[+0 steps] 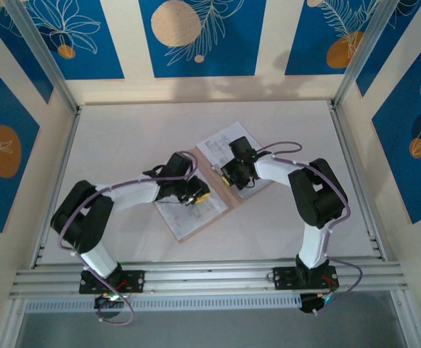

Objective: Put the files into the folder

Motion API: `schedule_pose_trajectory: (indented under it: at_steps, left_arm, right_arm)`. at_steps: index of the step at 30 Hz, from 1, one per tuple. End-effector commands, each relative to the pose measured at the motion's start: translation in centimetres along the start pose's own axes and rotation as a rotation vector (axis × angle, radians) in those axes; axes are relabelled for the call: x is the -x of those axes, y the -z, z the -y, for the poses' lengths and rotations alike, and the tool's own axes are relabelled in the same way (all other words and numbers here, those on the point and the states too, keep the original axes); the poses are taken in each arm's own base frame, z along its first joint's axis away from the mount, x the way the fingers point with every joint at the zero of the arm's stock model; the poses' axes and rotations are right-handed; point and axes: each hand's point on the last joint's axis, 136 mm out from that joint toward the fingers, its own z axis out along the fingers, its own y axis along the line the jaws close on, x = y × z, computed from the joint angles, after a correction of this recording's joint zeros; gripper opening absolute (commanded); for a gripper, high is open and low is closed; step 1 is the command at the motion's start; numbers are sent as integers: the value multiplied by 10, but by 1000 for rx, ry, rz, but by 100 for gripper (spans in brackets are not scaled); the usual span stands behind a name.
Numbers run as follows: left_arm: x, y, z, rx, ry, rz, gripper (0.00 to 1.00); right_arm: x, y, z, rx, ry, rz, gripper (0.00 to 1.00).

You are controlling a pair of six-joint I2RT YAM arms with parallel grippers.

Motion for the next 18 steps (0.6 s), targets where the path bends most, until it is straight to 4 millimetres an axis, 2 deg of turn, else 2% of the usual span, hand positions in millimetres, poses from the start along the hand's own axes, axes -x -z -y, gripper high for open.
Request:
schedule_pose_trajectory:
  at_steps: [1, 4, 9, 18]
  left_arm:
    - [19, -18, -1, 0, 52, -1, 21]
    - [23, -30, -4, 20, 52, -10, 18]
    - [23, -41, -24, 69, 65, -16, 14]
    - [17, -42, -39, 93, 53, -27, 11]
  right_arm:
    - [-6, -24, 110, -416, -13, 9, 0]
    - [-9, -26, 114, -474, 7, 1, 0]
    - [-12, -29, 118, -533, 51, -3, 0]
    - [-19, -33, 100, -609, 201, 17, 3]
